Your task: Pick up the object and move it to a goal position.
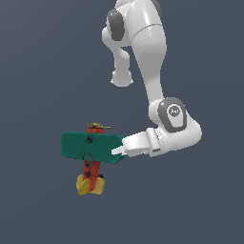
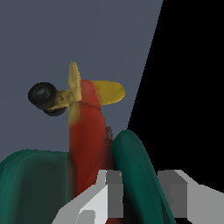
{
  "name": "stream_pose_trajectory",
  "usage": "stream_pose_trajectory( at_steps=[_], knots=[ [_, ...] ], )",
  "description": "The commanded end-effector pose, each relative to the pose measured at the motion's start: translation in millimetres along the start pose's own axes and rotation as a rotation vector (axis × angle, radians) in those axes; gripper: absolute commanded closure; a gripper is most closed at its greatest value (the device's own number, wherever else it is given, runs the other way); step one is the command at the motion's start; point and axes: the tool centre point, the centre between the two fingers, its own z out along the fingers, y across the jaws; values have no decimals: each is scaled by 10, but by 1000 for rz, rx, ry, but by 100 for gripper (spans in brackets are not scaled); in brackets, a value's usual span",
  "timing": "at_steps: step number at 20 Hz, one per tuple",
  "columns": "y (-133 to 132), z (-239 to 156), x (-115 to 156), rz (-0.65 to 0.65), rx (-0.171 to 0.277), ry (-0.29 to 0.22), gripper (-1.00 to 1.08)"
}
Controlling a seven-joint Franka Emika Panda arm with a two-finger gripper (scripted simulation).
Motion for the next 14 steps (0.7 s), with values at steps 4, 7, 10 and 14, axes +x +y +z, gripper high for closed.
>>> stream_pose_trajectory(
  at_steps=[4,7,10,14],
  knots=[
    [77,24,44,5,-2,0,108],
    [45,26,41,3,0,0,108],
    [60,38,57,3,0,0,108],
    [106,74,106,3,0,0,108]
  ],
)
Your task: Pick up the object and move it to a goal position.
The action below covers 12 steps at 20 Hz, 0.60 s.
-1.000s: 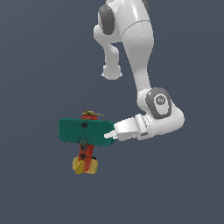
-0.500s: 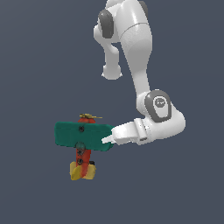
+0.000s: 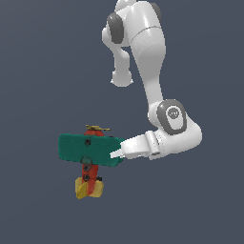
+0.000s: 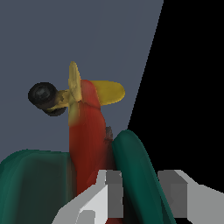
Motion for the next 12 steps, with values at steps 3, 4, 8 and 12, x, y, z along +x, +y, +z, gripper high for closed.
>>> stream_pose_trajectory(
  at_steps=[3,4,8,12],
  knots=[
    [108,56,74,5,-2,-1,108],
    [128,71,96,5,-2,-1,108],
    [192,119,169,5,-2,-1,108],
    [225,144,210,5,-2,-1,108]
  ],
)
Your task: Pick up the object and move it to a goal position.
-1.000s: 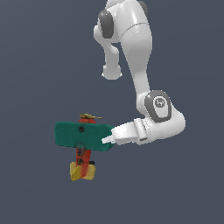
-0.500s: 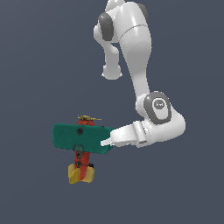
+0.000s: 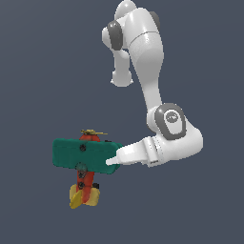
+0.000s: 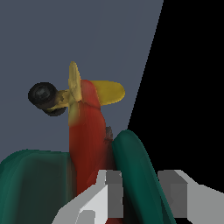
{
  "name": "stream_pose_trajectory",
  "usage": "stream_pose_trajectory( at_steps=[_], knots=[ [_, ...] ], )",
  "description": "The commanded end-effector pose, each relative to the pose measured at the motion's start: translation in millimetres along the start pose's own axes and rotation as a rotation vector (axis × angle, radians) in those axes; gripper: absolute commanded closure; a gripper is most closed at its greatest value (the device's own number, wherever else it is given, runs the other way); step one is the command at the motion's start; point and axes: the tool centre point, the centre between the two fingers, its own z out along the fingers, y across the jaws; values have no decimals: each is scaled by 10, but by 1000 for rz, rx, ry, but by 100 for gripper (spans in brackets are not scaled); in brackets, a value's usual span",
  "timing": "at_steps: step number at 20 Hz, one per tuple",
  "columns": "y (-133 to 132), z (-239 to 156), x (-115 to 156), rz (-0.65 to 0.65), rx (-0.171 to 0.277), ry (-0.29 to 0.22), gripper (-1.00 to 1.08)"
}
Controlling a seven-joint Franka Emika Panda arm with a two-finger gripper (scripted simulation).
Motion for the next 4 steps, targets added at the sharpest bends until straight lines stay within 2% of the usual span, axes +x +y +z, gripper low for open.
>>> stream_pose_trajectory(
  at_steps=[1,4],
  knots=[
    [60,10,18,5,-3,0,108],
    [64,13,26,5,-3,0,108]
  ],
)
